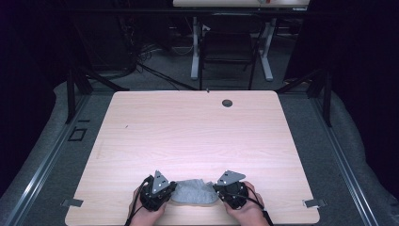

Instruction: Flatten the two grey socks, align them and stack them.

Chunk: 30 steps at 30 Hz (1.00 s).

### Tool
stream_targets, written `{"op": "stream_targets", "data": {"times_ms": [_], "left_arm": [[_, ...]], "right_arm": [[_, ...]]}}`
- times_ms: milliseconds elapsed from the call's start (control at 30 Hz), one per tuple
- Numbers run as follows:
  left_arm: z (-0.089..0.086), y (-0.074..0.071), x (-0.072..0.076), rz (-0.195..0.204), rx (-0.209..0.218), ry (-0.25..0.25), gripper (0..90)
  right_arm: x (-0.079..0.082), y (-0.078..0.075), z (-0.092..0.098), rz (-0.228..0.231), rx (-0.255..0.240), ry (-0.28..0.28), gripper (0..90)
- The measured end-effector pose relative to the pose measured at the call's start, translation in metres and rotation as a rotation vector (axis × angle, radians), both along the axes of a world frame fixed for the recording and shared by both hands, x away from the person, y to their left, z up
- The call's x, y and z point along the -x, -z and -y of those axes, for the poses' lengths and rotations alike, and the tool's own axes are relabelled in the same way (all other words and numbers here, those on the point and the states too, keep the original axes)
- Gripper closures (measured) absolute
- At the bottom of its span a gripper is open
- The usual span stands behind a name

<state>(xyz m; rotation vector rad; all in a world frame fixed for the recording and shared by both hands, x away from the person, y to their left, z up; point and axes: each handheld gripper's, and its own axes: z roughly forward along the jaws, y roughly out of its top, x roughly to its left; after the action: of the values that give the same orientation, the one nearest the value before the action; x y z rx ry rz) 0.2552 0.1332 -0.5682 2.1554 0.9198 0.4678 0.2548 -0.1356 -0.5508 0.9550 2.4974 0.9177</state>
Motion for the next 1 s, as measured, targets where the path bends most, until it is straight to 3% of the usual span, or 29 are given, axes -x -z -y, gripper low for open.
{"op": "stream_targets", "data": {"times_ms": [233, 433, 500, 700, 833, 1000], "left_arm": [[-0.002, -0.006, 0.002, 0.02, 0.034, -0.012, 79.0], [-0.004, -0.017, 0.007, 0.04, 0.064, -0.002, 78.6], [-0.002, -0.016, 0.008, 0.039, 0.055, 0.011, 78.8], [0.004, -0.004, 0.009, 0.007, 0.016, 0.038, 82.0], [0.003, 0.0, 0.008, -0.01, 0.002, 0.04, 83.1], [0.004, 0.005, 0.008, -0.021, -0.009, 0.044, 84.3]], "right_arm": [[0.0, -0.001, 0.002, -0.001, -0.044, 0.01, 82.9], [0.008, -0.012, 0.0, 0.07, -0.079, -0.004, 81.6], [0.009, -0.01, -0.004, 0.077, -0.072, -0.02, 81.7], [0.004, 0.004, -0.011, 0.032, -0.019, -0.049, 84.5], [0.0, 0.011, -0.009, -0.014, -0.016, -0.038, 85.7], [0.0, 0.013, -0.008, -0.027, -0.014, -0.042, 86.7]]}}
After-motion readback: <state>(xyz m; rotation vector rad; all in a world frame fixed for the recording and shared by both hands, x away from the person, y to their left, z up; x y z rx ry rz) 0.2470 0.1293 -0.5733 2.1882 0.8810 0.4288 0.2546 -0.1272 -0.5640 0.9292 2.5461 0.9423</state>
